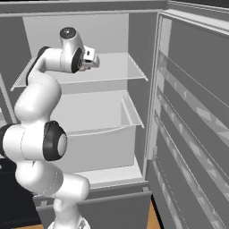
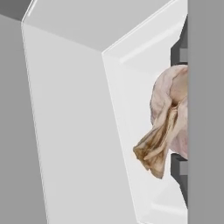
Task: Place one garlic and one chicken drumstick in each tupperware on the nearby counter, to pack two identical lunches.
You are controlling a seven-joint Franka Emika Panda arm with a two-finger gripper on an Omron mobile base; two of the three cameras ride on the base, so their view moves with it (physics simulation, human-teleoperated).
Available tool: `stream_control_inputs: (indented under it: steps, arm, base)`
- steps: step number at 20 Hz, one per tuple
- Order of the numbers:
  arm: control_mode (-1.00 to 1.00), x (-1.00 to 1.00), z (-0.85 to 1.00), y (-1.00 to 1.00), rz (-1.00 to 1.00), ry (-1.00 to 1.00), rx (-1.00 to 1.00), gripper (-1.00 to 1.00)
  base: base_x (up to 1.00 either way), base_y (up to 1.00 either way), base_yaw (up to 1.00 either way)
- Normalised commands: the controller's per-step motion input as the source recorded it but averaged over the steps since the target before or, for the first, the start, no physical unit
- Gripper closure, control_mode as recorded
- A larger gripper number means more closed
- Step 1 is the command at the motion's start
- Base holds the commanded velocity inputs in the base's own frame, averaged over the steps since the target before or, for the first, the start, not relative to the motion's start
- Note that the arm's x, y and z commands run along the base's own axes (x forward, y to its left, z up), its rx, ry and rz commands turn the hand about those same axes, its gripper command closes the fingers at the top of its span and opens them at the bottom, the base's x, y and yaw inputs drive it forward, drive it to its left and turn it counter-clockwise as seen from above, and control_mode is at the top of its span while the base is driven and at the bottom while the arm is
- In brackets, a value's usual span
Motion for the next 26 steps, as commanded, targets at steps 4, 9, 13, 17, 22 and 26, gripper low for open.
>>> stream_control_inputs:
  steps: [4,9,13,17,22,26]
  arm:
    - [-1.00,-1.00,0.00,-0.18,0.00,-0.09,0.02,1.00]
    - [-1.00,-1.00,0.00,-0.30,0.00,-0.06,0.04,1.00]
    - [-1.00,-1.00,-0.02,-0.19,0.00,0.00,0.00,1.00]
    - [-1.00,-1.00,-0.33,0.00,0.00,0.08,0.00,1.00]
    - [-1.00,-1.00,-0.79,0.00,0.00,0.09,-0.02,1.00]
    - [-1.00,-0.85,-1.00,0.00,0.00,0.32,-0.04,1.00]
  base:
    - [0.00,0.00,0.00]
    - [0.00,0.00,0.00]
    - [0.00,0.00,0.00]
    - [0.00,0.00,0.00]
    - [0.00,0.00,0.00]
    - [0.00,0.00,0.00]
